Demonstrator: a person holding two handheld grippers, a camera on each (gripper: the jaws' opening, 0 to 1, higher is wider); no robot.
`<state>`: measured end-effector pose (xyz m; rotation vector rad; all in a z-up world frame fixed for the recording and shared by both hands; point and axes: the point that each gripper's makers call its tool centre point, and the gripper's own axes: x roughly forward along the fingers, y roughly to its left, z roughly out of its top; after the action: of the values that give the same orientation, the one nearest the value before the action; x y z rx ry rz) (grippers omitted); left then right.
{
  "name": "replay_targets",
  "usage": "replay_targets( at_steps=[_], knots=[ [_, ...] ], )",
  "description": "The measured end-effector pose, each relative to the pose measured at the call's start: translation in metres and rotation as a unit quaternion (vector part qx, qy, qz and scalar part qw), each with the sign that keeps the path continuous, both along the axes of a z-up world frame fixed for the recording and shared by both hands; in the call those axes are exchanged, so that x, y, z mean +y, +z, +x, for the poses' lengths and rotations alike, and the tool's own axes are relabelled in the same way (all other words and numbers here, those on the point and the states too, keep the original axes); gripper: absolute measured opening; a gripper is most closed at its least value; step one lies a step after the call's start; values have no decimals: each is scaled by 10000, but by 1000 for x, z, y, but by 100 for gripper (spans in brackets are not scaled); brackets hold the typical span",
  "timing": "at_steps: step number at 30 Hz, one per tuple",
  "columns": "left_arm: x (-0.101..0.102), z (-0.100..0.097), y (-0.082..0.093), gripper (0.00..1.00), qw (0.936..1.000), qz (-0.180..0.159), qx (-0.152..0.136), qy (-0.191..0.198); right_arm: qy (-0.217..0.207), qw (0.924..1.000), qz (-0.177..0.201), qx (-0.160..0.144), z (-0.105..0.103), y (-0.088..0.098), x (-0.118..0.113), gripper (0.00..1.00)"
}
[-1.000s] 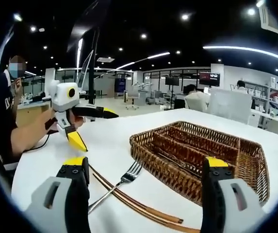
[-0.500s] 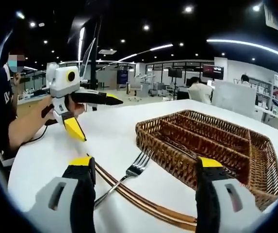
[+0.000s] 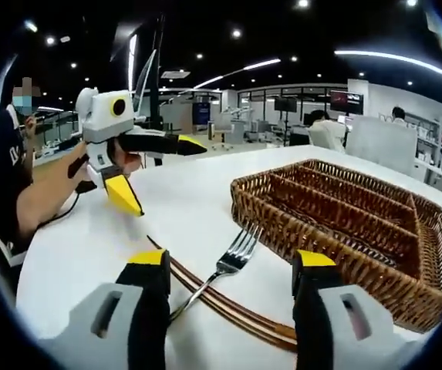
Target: Arrange the knives, forks, and spoons in their matching storage slots by inserting each utensil handle-first until every utensil is classified and aligned in the correct compartment
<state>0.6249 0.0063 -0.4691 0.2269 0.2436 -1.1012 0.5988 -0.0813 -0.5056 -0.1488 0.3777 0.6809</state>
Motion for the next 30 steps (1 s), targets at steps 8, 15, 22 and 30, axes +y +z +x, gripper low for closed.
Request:
replay_targets(
  at_steps=[8, 15, 22, 30],
  knots=[
    [3, -2, -6, 100, 9999, 100, 106, -89, 34, 9996, 50, 263, 1, -9, 6, 54],
    [19, 3, 10, 100, 9998, -56, 105, 181, -40, 9988, 175, 447, 2, -12, 5, 41],
    [26, 5, 17, 100, 9994, -123, 29, 327, 11, 9983, 129, 565, -2, -16, 9, 37],
    [22, 4, 14, 100, 9995, -57, -5, 305, 46, 9971, 38, 762, -6, -24, 12, 24]
  ],
)
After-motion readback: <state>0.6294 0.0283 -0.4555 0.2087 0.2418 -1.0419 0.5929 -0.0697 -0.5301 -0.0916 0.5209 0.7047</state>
